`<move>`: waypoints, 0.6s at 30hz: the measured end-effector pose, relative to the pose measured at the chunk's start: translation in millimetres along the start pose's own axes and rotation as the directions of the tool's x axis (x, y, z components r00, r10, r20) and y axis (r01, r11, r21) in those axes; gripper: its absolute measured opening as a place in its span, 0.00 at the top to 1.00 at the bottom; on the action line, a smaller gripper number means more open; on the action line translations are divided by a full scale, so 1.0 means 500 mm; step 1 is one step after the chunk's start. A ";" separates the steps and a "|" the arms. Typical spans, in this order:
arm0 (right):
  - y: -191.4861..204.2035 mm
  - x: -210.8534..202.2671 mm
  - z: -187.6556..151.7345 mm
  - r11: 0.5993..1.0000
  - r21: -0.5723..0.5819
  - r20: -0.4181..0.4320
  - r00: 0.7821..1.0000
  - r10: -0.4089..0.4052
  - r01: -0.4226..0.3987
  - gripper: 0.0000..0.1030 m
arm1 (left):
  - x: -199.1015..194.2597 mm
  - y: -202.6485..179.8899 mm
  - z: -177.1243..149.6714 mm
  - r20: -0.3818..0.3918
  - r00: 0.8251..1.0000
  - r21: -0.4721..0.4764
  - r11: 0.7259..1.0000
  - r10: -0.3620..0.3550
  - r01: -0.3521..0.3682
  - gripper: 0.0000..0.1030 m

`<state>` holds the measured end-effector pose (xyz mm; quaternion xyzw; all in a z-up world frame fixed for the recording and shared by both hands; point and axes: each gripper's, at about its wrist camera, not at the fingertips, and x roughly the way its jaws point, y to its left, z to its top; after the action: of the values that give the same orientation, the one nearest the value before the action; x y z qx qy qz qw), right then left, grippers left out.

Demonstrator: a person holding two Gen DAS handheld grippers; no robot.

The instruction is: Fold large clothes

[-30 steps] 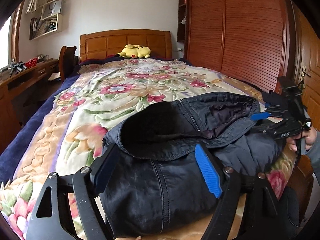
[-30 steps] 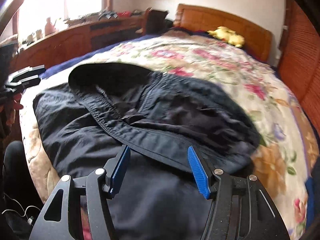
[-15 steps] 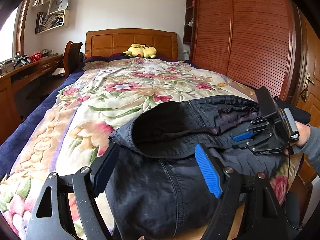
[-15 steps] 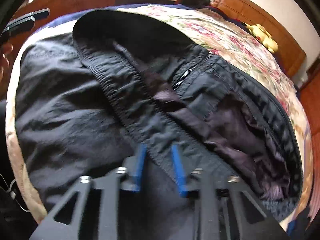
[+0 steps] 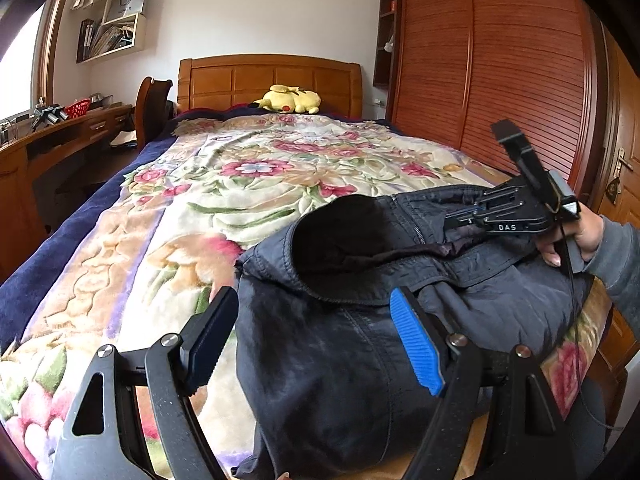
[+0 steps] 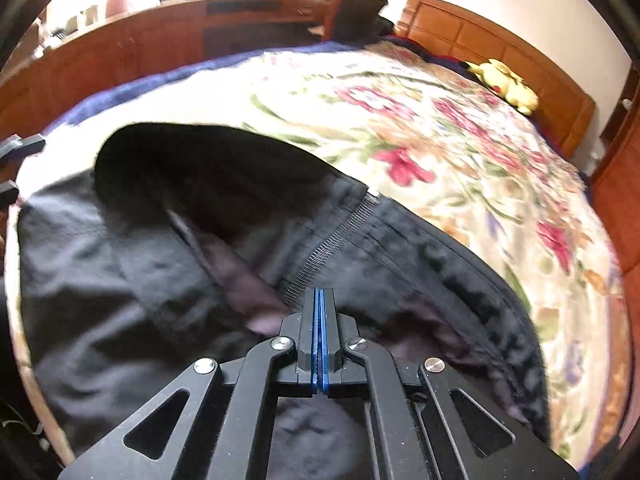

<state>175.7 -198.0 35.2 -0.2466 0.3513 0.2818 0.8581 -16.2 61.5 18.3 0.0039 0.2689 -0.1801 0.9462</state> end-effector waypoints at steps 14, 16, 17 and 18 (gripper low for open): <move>0.133 0.042 -0.020 0.991 -0.094 -0.107 0.990 0.088 -0.098 0.41 | 0.003 0.009 -0.002 0.008 0.999 -0.009 0.999 0.039 -0.039 0.23; 0.144 0.059 -0.021 0.990 -0.117 -0.133 0.989 0.069 -0.084 0.41 | 0.003 0.011 -0.002 0.012 0.999 -0.014 0.999 0.046 -0.046 0.23; 0.144 0.069 -0.021 0.989 -0.129 -0.140 0.988 0.057 -0.075 0.41 | 0.003 0.012 -0.002 0.012 0.999 -0.016 0.999 0.048 -0.048 0.23; 0.145 0.081 -0.021 0.989 -0.139 -0.143 0.989 0.035 -0.056 0.46 | 0.003 0.013 -0.003 0.012 0.999 -0.019 0.999 0.049 -0.048 0.23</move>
<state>147.2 -139.5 -17.7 -0.3183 0.3954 0.3076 0.8048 -13.4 67.3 15.5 0.0002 0.2645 -0.1545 0.9519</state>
